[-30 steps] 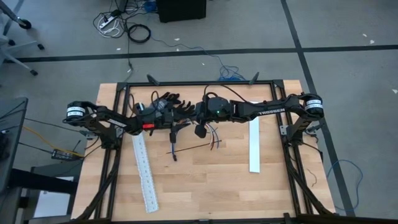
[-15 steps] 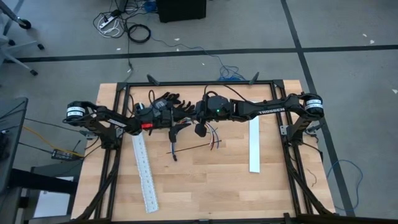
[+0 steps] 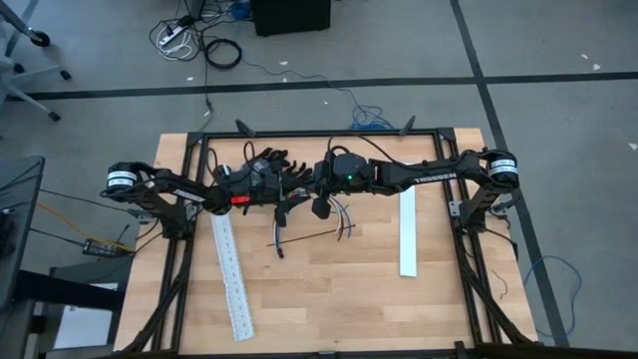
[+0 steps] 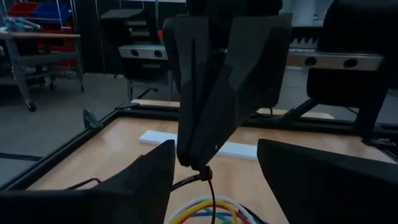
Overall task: Ziptie cables
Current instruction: Wrap the cables together using the black zip
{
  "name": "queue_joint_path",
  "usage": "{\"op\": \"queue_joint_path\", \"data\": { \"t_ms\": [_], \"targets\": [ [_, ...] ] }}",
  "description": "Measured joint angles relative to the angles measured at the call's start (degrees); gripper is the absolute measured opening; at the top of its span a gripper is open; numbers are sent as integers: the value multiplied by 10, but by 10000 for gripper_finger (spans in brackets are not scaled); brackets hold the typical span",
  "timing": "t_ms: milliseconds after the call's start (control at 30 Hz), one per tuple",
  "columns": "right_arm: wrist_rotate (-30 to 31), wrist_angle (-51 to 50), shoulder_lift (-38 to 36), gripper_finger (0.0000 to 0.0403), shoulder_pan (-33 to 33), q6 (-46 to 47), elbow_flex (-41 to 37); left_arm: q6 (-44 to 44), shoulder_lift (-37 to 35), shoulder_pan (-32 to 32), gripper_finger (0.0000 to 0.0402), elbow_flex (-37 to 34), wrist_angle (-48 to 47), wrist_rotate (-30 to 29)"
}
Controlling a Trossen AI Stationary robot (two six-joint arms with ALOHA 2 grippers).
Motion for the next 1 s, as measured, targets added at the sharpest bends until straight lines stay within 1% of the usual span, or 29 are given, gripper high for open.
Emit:
{"op": "queue_joint_path", "data": {
  "t_ms": [567, 867, 1000],
  "targets": [
    [4, 2, 0, 0, 0, -5, 0, 13, 0, 1, 119, -2, -2, -4],
    [4, 2, 0, 0, 0, -5, 0, 17, 0, 1, 47, -3, -4, -15],
    [12, 2, 0, 0, 0, -9, 0, 17, 0, 1, 28, -3, -5, -15]
  ]
}}
